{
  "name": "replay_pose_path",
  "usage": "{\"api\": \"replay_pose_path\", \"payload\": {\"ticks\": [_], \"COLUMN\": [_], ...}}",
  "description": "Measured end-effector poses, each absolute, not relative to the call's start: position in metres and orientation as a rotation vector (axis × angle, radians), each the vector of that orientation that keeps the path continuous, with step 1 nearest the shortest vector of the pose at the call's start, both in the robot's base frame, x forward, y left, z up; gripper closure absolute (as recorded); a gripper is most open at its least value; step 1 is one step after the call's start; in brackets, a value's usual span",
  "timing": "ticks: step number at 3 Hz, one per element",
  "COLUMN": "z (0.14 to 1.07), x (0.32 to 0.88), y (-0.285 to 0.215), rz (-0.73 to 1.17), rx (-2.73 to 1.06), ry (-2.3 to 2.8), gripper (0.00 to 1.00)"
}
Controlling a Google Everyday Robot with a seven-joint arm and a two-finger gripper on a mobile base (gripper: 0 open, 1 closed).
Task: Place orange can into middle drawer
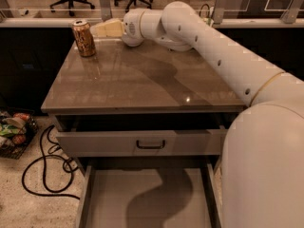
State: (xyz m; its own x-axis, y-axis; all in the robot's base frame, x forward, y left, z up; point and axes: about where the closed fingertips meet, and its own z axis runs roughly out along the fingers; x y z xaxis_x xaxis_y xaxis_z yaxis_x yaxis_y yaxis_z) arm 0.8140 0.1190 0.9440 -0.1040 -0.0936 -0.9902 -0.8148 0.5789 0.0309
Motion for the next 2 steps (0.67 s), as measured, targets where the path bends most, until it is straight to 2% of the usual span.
{"api": "replay_pose_path", "payload": {"ticks": [1,2], "z": [0.928,0.921], "x": [0.82,0.826], "y": [0.165,0.176], "rz": [0.761,0.77], "rx": [-0.803,-0.813], "ry": [1.541,1.535], "gripper": [0.0,0.0]}}
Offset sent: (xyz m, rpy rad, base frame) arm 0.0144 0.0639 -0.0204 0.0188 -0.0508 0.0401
